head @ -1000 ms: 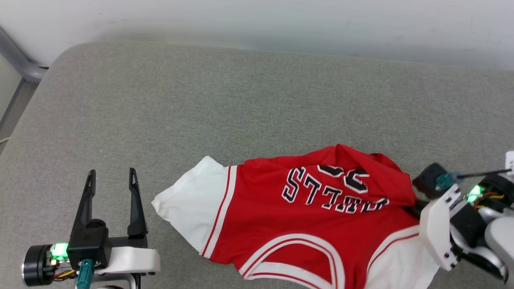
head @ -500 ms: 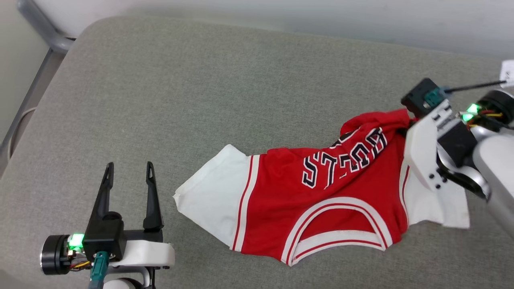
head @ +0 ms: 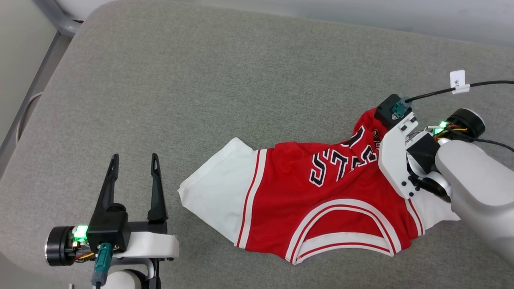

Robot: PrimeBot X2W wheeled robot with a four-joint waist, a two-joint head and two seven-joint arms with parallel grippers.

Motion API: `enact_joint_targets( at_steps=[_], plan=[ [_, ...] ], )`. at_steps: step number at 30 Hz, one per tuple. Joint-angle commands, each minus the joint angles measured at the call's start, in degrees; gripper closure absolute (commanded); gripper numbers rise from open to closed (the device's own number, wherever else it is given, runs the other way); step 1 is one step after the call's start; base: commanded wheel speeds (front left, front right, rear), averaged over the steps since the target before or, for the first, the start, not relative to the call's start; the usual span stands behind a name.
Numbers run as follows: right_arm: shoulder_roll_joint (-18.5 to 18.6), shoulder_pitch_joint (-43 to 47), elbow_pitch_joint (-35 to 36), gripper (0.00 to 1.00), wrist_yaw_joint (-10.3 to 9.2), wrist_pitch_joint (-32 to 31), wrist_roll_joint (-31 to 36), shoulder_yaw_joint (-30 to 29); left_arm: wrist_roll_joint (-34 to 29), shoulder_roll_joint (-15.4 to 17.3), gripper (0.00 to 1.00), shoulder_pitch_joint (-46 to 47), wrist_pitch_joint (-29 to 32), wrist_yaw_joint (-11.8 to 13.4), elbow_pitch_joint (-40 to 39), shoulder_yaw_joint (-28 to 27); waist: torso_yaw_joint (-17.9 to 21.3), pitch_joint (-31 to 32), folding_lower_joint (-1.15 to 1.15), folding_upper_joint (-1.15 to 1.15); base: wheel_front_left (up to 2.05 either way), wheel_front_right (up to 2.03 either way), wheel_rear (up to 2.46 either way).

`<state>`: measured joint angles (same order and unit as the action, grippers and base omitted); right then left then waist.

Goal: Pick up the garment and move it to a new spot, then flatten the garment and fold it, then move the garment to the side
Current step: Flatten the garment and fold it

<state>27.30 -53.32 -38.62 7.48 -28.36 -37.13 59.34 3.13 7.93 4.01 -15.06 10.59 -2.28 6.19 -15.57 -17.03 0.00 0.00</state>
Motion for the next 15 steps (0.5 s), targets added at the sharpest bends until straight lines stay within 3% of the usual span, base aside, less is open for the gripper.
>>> enact_joint_targets(
  at_steps=[1, 2, 3, 9, 15],
  plan=[
    [-0.56, 1.58, -1.21, 0.91, 0.01, 0.54, -0.66, 1.39, -0.35, -0.14, 0.00, 0.64, -0.15, -0.12, 0.13, -0.41, 0.36, 0.26, 0.00, 0.00, 0.00, 0.00, 0.00],
    [-0.45, 1.20, -1.46, 0.23, 0.01, 2.25, -1.12, 1.42, -0.49, -0.15, 0.00, 0.47, -0.15, -0.19, 0.23, -0.54, 0.65, 0.53, 0.00, 0.00, 0.00, 0.00, 0.00],
    [-0.18, 0.83, -1.59, 0.00, 0.00, 4.26, -1.59, 1.25, -0.54, -0.15, 0.00, 0.26, -0.15, -0.27, 0.35, -0.71, 0.95, 0.90, 0.00, 0.00, 0.00, 0.00, 0.00],
    [3.20, 1.16, 1.13, 0.00, -0.01, 17.73, -3.31, -2.43, -0.96, 0.29, 0.00, -1.51, -0.15, -0.31, 0.28, -1.92, 3.22, 3.65, 0.00, 0.00, 0.00, 0.00, 0.00],
    [10.10, 3.66, 7.44, 0.00, -0.01, 22.94, -4.10, -8.32, -1.46, 0.59, 0.00, -3.05, -0.15, -0.29, -0.46, -2.68, 5.44, 5.44, 0.00, 0.00, 0.00, 0.00, 0.00]
  ],
)
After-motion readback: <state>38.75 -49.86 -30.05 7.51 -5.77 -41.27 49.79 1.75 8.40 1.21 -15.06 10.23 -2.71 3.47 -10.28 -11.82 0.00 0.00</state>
